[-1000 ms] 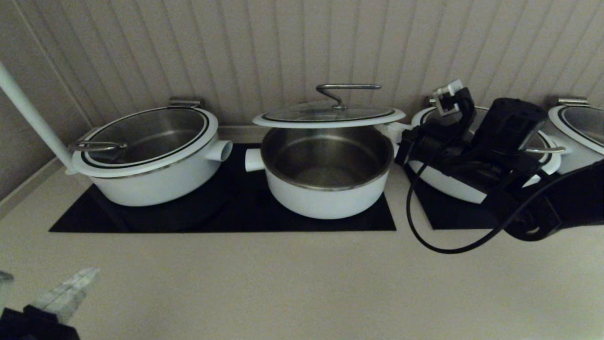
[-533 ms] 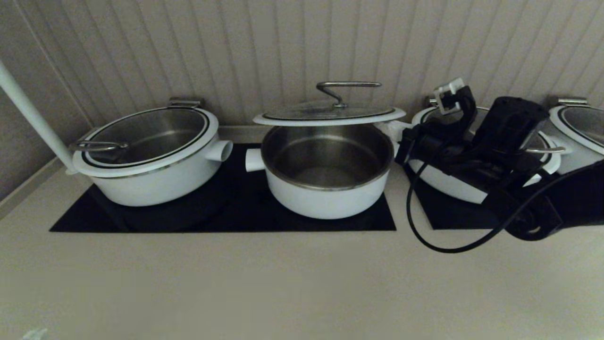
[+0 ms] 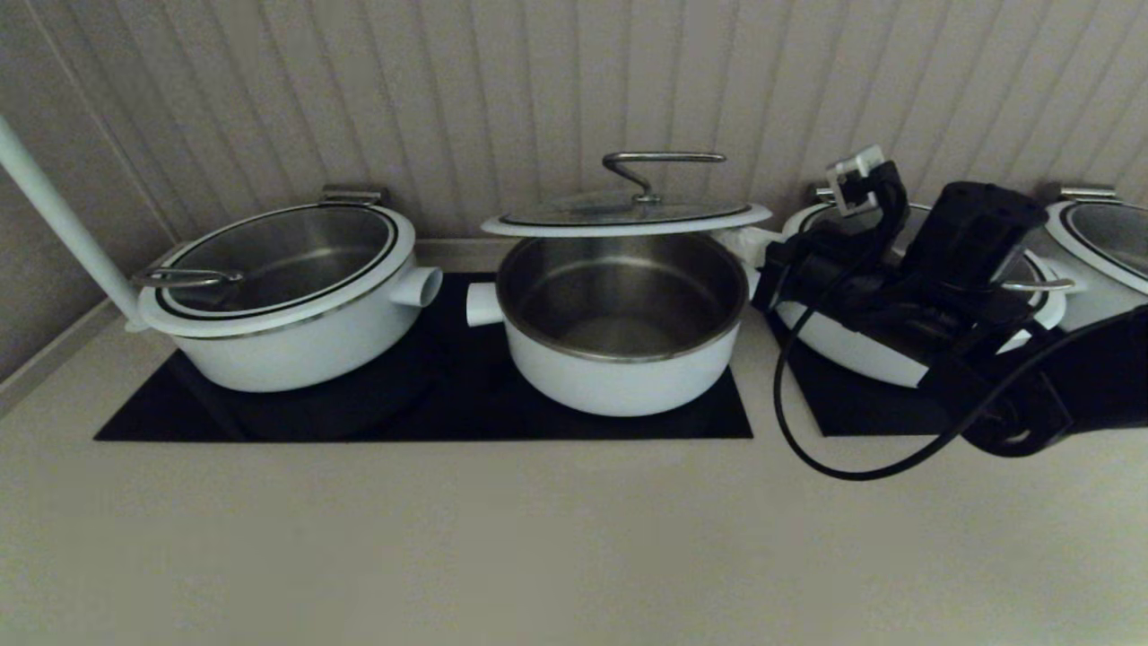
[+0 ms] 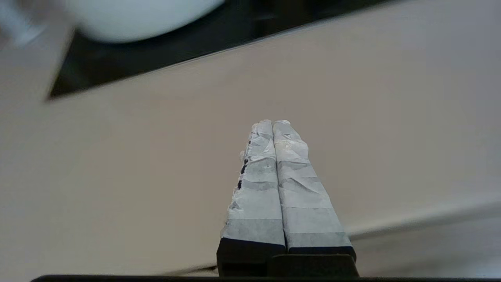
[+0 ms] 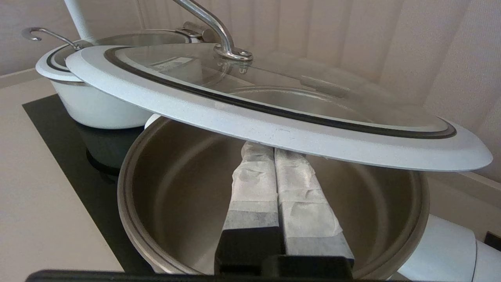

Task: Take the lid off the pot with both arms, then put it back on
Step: Open the pot lid completely

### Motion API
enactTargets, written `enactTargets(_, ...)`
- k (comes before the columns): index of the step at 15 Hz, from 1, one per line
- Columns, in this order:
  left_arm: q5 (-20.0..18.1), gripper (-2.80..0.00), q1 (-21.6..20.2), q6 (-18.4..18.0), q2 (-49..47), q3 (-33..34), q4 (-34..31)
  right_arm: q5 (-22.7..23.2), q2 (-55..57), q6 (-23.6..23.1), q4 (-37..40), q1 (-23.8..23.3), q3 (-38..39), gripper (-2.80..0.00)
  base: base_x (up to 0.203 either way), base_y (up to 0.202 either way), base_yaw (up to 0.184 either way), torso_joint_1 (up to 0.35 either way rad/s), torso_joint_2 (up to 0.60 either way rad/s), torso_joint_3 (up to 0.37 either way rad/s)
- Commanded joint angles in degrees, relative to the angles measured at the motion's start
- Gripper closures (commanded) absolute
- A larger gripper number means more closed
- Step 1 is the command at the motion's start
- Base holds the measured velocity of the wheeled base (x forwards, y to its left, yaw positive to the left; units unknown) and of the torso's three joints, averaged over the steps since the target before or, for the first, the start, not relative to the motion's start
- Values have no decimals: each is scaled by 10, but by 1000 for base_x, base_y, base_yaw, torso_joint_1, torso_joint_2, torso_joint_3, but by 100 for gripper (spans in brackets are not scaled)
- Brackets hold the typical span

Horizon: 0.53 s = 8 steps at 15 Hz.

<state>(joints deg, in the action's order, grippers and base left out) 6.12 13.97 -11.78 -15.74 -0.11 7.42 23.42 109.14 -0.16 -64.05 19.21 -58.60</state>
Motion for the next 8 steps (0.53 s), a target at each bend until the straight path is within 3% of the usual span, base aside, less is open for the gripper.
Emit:
enactTargets(1, -32, 0, 0, 2, -3, 1, -12, 1, -2, 0, -5, 0, 1, 0, 0, 0, 0, 0, 0, 0)
enactTargets(6, -35, 0, 0, 75, -3, 1, -15, 1, -9, 0, -3, -1, 0, 0, 0, 0, 0, 0, 0, 0)
enactTargets(8, -33, 0, -1, 73, -3, 1, -16, 2, -9, 0, -4, -1, 1, 0, 0, 0, 0, 0, 0, 0)
